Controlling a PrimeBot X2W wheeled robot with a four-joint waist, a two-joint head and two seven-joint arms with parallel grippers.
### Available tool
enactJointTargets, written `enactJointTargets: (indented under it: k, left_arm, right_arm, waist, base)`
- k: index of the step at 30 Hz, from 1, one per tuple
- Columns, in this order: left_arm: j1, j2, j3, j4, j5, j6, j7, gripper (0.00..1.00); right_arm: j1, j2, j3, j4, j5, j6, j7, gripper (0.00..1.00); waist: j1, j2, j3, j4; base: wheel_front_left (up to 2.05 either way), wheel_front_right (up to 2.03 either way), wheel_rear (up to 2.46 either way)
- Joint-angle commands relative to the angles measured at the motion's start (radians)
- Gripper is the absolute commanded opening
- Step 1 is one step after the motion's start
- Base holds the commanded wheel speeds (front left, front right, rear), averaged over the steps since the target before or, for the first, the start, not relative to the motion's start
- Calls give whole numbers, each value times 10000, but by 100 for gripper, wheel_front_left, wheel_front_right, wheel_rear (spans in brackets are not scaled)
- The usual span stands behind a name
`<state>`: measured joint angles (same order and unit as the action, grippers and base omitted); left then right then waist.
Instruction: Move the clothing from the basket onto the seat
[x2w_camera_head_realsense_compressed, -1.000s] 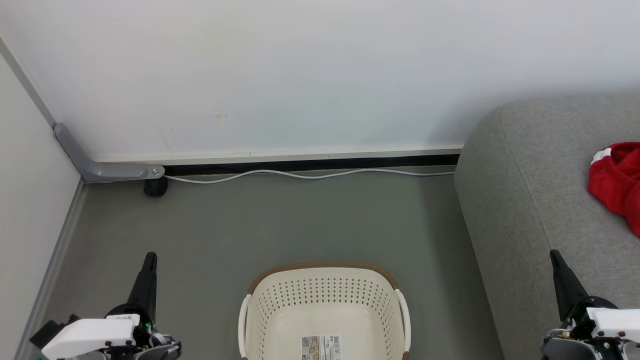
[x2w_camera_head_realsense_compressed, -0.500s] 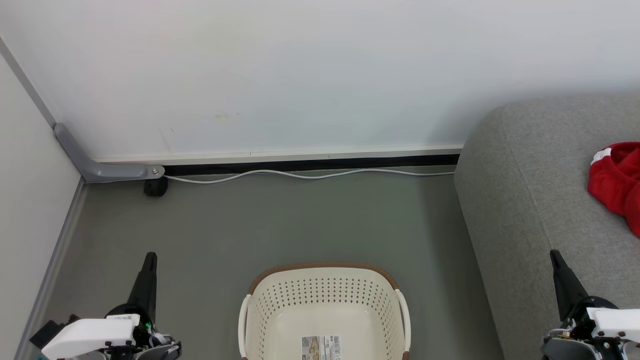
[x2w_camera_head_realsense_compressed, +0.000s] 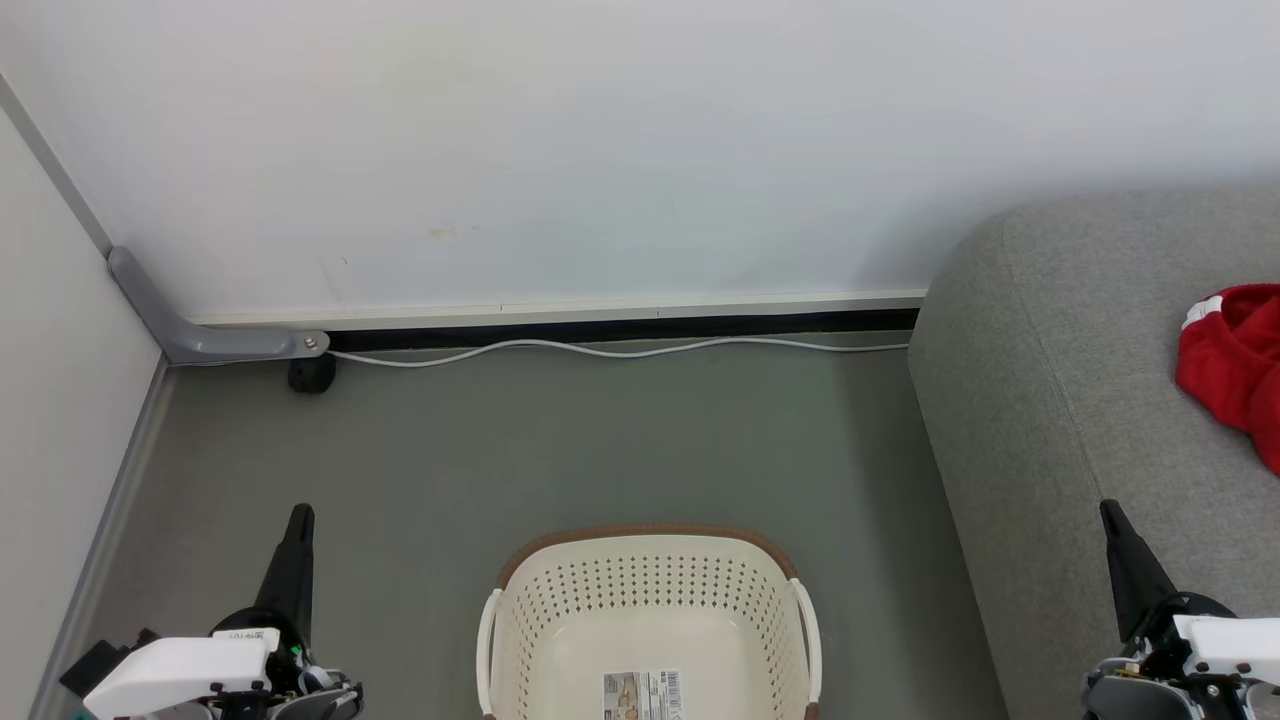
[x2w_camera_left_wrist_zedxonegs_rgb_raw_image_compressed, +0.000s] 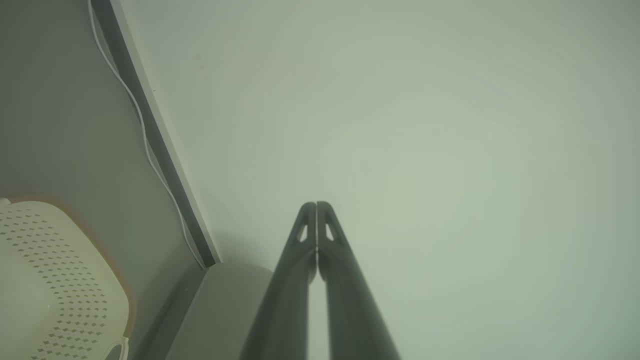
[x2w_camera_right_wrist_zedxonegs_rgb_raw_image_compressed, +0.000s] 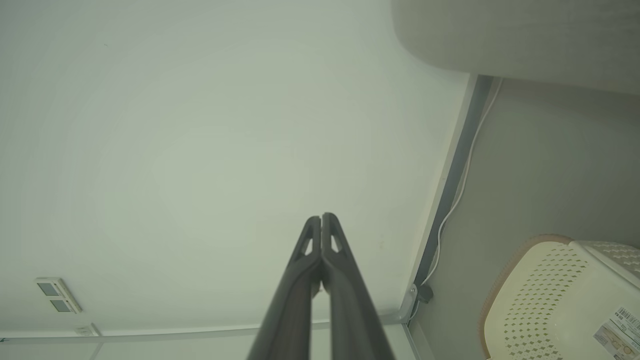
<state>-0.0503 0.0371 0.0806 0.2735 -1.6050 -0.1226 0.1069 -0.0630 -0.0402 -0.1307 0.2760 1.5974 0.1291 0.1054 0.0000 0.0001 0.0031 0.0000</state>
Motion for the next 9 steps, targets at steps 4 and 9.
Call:
enactJointTargets:
  k: [4,9]
  left_arm:
    - [-578,131,331,-283,-37,-81,62,0]
    - [-578,131,330,-283,-37,-81,62,0]
  right_arm:
    - [-450,-103,160,-312,105,16,85,0]
    - [-450,-103,160,-312,105,16,85,0]
  waist:
    - [0,-1,0,0]
    - [0,-1,0,0]
  base:
    - [0,0,0]
    - [0,0,0]
